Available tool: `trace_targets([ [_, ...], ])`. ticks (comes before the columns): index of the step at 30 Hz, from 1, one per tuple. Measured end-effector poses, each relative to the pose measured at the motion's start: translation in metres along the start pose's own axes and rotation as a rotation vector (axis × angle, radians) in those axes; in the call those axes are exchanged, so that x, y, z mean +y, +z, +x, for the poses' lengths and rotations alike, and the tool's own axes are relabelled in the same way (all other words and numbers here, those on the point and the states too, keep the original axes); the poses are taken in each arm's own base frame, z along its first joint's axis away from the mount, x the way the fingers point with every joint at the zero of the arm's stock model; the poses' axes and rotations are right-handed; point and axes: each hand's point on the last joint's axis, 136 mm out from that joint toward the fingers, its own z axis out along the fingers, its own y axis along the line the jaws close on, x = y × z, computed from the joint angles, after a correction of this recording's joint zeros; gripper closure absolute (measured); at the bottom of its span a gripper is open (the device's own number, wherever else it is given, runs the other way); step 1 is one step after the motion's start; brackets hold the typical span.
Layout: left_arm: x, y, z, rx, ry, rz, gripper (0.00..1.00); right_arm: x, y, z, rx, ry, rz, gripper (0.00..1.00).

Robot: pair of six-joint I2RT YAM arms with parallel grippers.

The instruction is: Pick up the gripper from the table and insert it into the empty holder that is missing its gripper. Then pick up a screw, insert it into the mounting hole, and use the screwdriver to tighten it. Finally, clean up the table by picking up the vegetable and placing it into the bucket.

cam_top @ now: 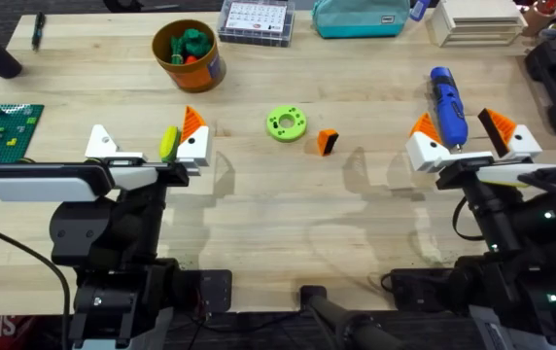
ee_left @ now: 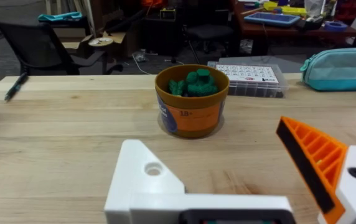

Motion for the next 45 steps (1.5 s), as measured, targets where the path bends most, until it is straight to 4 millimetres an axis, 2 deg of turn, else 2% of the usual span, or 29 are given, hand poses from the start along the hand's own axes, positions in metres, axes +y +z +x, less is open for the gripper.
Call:
trace_targets([
  [15, 0.0, 0.0, 0.0, -0.001, 0.019, -0.001, 0.081, -0.001, 0.0, 0.0, 0.001, -0.015, 0.008, 0.008],
  [20, 0.0, -0.005, 0.017, 0.114, 0.027, -0.001, 0.081, -0.003, -0.003, 0.001, 0.033, -0.014, 0.015, 0.008],
  [22, 0.001, -0.011, 0.011, 0.165, 0.031, -0.001, 0.081, -0.002, -0.007, 0.004, 0.084, -0.013, 0.015, 0.008],
  [25, 0.001, -0.021, -0.016, 0.221, 0.053, -0.004, 0.081, -0.002, -0.012, 0.003, 0.155, -0.01, 0.014, 0.008],
  [27, 0.002, -0.026, -0.033, 0.276, 0.064, -0.004, 0.079, -0.002, -0.015, -0.003, 0.203, 0.003, 0.014, 0.007],
  [30, 0.003, -0.03, -0.046, 0.429, 0.077, -0.004, 0.08, -0.002, -0.018, -0.016, 0.288, 0.021, 0.016, 0.008],
  [35, 0.004, -0.028, -0.053, 0.68, 0.085, 0.002, 0.078, -0.002, -0.022, -0.035, 0.48, 0.041, 0.02, 0.008],
  [39, 0.007, -0.017, -0.063, 0.755, 0.093, -0.013, 0.078, -0.002, -0.025, -0.048, 0.617, 0.047, 0.022, 0.007],
  [40, 0.008, -0.013, -0.065, 0.762, 0.101, -0.017, 0.041, -0.002, -0.024, -0.051, 0.637, 0.048, 0.023, 0.008],
  [45, 0.009, -0.008, -0.052, 0.832, 0.11, -0.014, 0.016, -0.002, -0.018, -0.059, 0.666, 0.051, 0.024, 0.008],
])
